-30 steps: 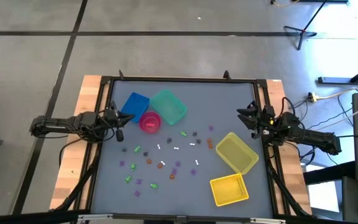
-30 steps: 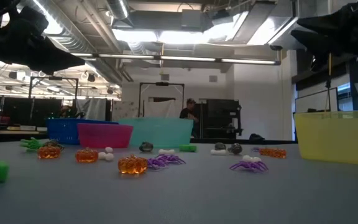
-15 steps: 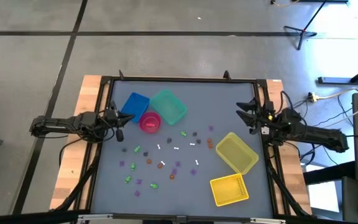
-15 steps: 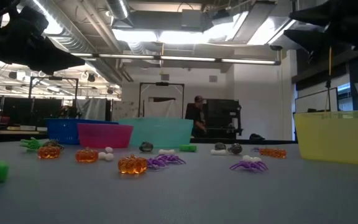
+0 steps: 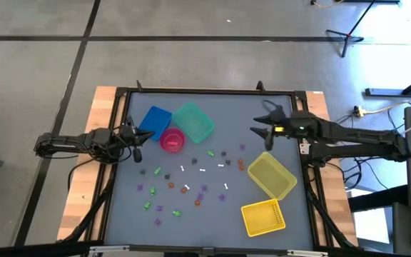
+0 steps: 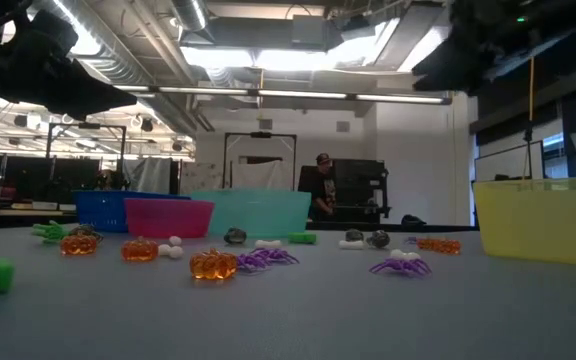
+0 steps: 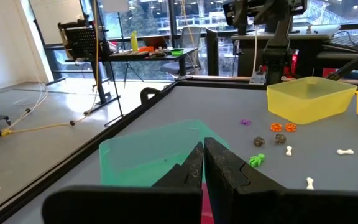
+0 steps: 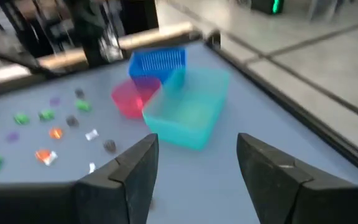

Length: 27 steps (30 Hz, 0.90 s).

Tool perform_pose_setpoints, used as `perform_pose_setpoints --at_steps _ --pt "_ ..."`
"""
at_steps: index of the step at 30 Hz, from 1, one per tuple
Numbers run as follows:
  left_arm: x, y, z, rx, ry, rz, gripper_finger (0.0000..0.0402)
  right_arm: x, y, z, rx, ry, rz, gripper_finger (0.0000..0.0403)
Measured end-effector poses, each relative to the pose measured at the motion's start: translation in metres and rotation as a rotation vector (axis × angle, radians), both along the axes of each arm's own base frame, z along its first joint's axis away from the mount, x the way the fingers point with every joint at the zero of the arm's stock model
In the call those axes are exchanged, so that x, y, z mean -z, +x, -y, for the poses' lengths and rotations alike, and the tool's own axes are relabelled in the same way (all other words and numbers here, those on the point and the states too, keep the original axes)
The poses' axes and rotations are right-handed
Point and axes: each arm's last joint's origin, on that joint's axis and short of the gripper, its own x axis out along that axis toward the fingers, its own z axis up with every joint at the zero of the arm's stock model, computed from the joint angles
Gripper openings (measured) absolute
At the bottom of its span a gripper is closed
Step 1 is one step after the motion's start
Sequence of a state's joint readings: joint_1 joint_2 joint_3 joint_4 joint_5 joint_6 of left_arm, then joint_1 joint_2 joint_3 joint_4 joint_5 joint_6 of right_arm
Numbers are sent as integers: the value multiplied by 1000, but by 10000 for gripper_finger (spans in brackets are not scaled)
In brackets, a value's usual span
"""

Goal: Sort Halloween decoration
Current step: Put the purple spider toy into the yellow bin

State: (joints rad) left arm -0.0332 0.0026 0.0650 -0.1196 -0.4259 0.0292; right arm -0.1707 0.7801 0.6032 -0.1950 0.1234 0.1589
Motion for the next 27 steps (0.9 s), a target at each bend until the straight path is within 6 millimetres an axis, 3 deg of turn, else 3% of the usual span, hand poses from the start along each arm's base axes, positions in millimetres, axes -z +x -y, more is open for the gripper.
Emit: perform_pose_setpoints --at_steps 5,14,27 --pt "0 0 0 0 0 0 2 8 25 4 -7 7 -129 216" --pt "0 0 0 1 0 0 2 47 54 9 -32 6 -355 216" --pt "0 0 0 -2 0 -1 2 97 74 12 -48 58 -593 216"
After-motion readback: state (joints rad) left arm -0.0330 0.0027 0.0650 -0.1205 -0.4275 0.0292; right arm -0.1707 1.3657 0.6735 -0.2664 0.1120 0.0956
